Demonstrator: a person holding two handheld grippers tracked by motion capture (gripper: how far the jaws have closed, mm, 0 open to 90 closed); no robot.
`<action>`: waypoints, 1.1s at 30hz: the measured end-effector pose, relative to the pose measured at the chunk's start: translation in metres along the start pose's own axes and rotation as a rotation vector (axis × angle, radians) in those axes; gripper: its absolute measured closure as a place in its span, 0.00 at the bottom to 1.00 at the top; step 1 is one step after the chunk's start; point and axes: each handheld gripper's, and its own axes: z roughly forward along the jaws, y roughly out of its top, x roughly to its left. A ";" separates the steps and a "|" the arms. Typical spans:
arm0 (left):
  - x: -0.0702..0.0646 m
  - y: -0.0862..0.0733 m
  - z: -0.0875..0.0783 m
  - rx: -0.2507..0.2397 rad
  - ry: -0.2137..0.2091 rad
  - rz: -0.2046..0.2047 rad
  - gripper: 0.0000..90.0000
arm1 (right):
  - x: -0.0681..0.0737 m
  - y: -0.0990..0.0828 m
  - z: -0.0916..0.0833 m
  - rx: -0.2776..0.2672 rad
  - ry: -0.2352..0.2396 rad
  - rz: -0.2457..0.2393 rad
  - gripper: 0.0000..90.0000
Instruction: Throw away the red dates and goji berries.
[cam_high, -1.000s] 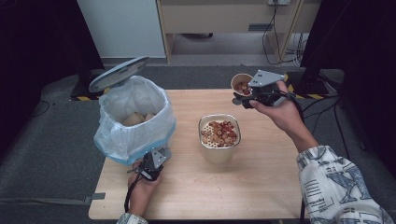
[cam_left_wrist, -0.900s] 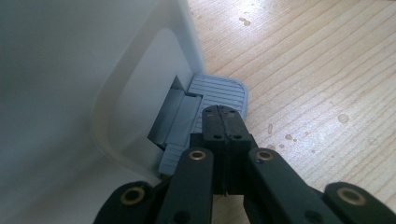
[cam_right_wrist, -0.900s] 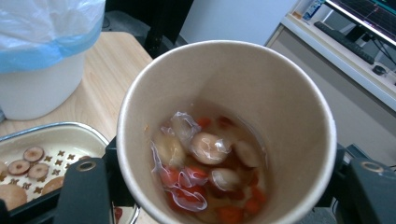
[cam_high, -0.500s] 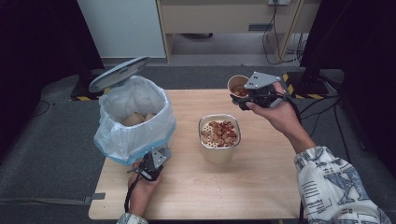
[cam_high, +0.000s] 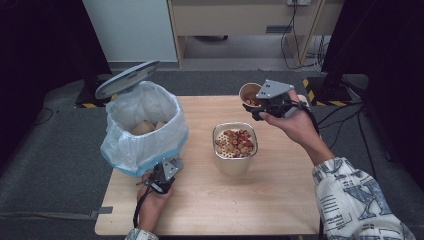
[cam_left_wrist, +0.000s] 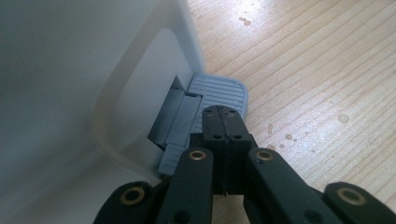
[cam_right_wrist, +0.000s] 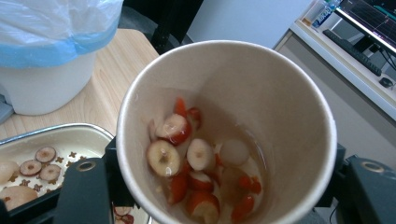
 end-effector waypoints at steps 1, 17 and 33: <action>0.000 0.000 0.000 0.000 0.000 0.000 0.99 | 0.000 0.001 0.000 0.000 0.001 -0.001 0.36; 0.000 0.000 0.000 0.000 0.001 -0.002 0.99 | 0.006 0.004 -0.003 0.017 -0.030 -0.080 0.36; 0.000 0.000 0.000 0.000 0.001 -0.001 0.99 | 0.015 0.014 -0.003 0.044 -0.061 -0.229 0.36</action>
